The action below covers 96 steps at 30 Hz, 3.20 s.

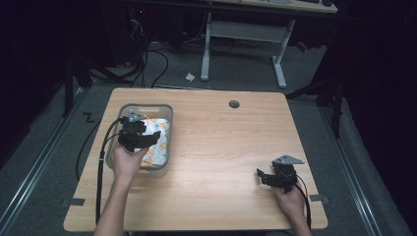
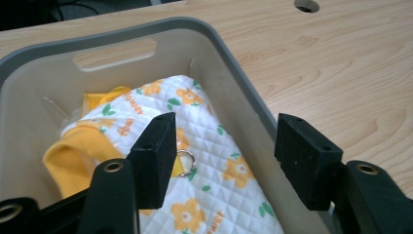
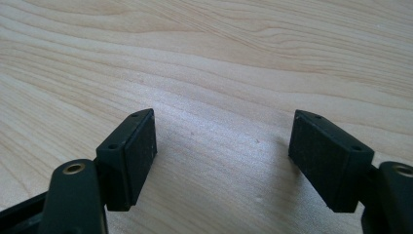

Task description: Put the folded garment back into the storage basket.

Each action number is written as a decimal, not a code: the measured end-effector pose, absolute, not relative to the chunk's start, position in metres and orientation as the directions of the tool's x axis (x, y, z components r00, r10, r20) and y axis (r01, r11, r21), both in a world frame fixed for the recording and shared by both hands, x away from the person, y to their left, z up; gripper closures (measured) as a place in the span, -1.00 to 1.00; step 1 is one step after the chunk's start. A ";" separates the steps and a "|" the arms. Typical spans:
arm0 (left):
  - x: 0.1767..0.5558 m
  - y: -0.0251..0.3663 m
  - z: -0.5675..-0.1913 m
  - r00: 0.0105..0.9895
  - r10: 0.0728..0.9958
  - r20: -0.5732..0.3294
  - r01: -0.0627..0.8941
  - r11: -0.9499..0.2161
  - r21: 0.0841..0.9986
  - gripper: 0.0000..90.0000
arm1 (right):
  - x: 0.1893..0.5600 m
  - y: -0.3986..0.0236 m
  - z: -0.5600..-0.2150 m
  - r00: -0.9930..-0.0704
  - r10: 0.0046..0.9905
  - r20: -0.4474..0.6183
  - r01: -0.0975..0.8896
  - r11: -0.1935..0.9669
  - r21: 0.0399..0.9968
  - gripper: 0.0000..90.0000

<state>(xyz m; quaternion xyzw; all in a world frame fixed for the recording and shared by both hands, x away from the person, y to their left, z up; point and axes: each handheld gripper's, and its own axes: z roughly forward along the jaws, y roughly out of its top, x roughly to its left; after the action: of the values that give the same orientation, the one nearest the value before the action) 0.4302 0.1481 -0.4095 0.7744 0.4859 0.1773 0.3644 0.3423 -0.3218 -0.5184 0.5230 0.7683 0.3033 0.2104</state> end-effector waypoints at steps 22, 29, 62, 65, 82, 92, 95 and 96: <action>0.409 0.118 -0.400 0.523 0.847 -0.095 0.577 -0.270 0.771 -0.15 | 0.342 -0.322 -0.518 -0.364 0.931 -0.006 0.675 0.268 0.687 -0.42; 0.404 0.114 -0.400 0.530 0.840 -0.115 0.572 -0.255 0.780 -0.17 | 0.342 -0.322 -0.518 -0.364 0.931 -0.006 0.675 0.268 0.687 -0.42; 0.380 0.085 -0.411 0.574 0.805 -0.153 0.565 -0.254 0.785 -0.21 | 0.342 -0.322 -0.518 -0.364 0.931 -0.006 0.675 0.268 0.687 -0.42; 0.379 0.082 -0.414 0.577 0.801 -0.158 0.565 -0.252 0.786 -0.22 | 0.342 -0.322 -0.518 -0.364 0.931 -0.006 0.675 0.268 0.687 -0.42; 0.374 0.062 -0.428 0.604 0.776 -0.183 0.576 -0.266 0.773 -0.21 | 0.342 -0.322 -0.518 -0.364 0.931 -0.006 0.675 0.269 0.687 -0.42; 0.371 0.049 -0.435 0.622 0.760 -0.189 0.573 -0.277 0.771 -0.21 | 0.342 -0.322 -0.518 -0.364 0.931 -0.006 0.675 0.269 0.687 -0.42; 0.371 0.047 -0.438 0.624 0.757 -0.195 0.578 -0.278 0.767 -0.20 | 0.342 -0.322 -0.518 -0.364 0.931 -0.006 0.675 0.269 0.687 -0.42; 0.371 0.046 -0.439 0.624 0.756 -0.198 0.581 -0.279 0.764 -0.20 | 0.342 -0.322 -0.518 -0.364 0.931 -0.006 0.675 0.269 0.687 -0.42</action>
<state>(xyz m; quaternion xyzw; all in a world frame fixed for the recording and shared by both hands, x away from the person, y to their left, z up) 0.3709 0.0458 -0.4393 0.7933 0.4214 0.1024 0.4274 0.3422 -0.3218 -0.5184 0.5230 0.7681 0.3037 0.2106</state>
